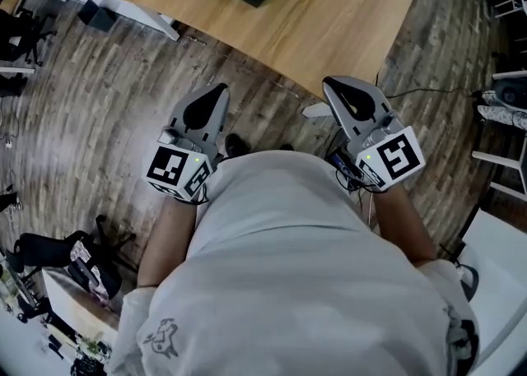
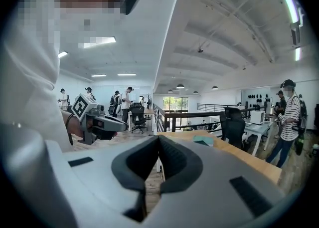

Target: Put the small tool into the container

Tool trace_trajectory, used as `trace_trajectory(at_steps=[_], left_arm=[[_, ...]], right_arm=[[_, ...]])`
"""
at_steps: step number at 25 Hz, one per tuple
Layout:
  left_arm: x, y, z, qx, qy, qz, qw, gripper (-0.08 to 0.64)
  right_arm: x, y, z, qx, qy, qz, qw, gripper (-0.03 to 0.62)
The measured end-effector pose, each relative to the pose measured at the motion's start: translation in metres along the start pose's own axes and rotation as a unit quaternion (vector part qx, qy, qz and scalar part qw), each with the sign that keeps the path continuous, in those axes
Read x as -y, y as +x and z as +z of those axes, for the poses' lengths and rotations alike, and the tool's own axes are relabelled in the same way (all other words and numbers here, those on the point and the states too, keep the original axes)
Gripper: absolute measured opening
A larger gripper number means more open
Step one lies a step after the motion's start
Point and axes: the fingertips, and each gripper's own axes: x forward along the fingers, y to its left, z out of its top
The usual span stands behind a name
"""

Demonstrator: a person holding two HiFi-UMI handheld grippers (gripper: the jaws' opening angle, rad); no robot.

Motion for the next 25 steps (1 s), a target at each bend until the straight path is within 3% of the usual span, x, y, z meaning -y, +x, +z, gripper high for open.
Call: trace_trajectory(at_steps=[13,25], left_arm=[[0.076,0.016,-0.008,-0.005,0.002,0.014,0.9999,0.005],[0.111,0.001,-0.019,-0.005,-0.004,0.024,0.9997,0.005]], right_arm=[[0.014,-0.071,-0.022,0.005,0.007,0.022,1.000,0.006],[-0.002,-0.103,-0.036,0.006,0.015,0.032,0.999,0.006]])
